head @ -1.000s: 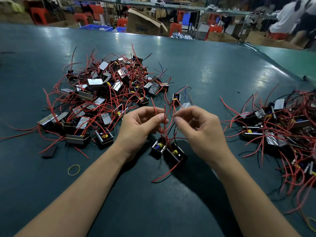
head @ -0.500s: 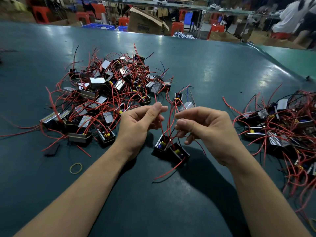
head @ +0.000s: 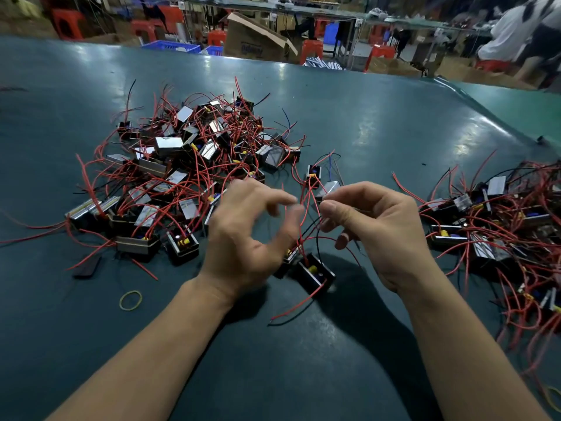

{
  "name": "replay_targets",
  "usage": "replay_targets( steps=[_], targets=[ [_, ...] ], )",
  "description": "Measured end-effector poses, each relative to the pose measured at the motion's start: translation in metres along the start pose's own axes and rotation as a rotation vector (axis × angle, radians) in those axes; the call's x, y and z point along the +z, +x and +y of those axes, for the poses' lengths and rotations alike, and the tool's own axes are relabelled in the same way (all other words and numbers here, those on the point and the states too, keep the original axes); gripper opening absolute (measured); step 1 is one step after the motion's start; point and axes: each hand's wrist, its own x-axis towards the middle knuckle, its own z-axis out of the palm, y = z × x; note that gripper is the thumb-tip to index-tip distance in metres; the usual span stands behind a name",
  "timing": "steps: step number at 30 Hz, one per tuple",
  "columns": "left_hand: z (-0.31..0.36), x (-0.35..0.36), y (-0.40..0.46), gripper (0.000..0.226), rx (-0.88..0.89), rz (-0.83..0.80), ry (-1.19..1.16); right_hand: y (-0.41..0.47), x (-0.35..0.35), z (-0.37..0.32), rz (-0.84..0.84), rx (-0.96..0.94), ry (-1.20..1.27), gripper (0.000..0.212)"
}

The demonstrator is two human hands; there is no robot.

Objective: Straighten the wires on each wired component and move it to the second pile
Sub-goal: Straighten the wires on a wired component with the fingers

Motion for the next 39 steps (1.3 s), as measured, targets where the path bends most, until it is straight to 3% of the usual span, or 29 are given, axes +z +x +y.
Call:
replay_targets(
  steps=[4,7,9,14,18,20,22,25,27,28,31,33,39],
  targets=[
    [0.003,0.004,-0.003,0.01,0.013,-0.247,-0.076,-0.002,0.009,0.001,-0.023,-0.039,0.038,0.006],
    [0.002,0.004,-0.003,0.007,-0.175,-0.164,-0.123,0.0,0.005,-0.001,0.063,-0.012,0.058,0.015],
    [0.001,0.003,-0.003,0.007,-0.297,-0.102,-0.184,0.002,0.0,0.0,0.123,-0.012,-0.005,0.01],
    [-0.002,0.005,-0.004,0.007,-0.421,-0.054,-0.163,-0.001,0.003,0.014,0.035,-0.187,-0.604,0.009],
    [-0.005,0.004,-0.005,0.012,-0.432,-0.074,-0.186,-0.003,0.002,0.004,0.014,-0.187,-0.473,0.013],
    [-0.002,0.004,-0.005,0.013,-0.421,-0.067,-0.193,-0.007,-0.004,-0.011,-0.149,-0.094,-0.312,0.011],
    [-0.001,0.004,-0.004,0.014,-0.439,-0.016,-0.207,-0.012,-0.007,-0.023,-0.47,0.064,-0.256,0.013],
    [-0.002,0.003,-0.004,0.026,-0.48,0.039,-0.212,-0.023,0.004,-0.023,-0.764,0.082,-0.718,0.025],
    [-0.002,0.002,-0.006,0.033,-0.457,0.038,-0.171,-0.029,0.018,-0.018,-0.786,-0.033,-1.117,0.03],
    [-0.002,0.002,-0.006,0.035,-0.455,0.037,-0.167,-0.032,0.024,-0.018,-0.766,-0.062,-1.183,0.027],
    [-0.003,0.0,-0.007,0.037,-0.493,0.03,-0.244,-0.033,0.024,-0.024,-0.74,-0.072,-1.055,0.01],
    [-0.002,0.0,-0.006,0.035,-0.559,0.022,-0.353,-0.029,0.018,-0.027,-0.69,-0.087,-0.919,0.011],
    [-0.002,-0.003,-0.001,0.031,-0.693,0.05,-0.534,-0.016,-0.002,-0.023,-0.348,-0.003,-0.502,0.012]
  ],
)
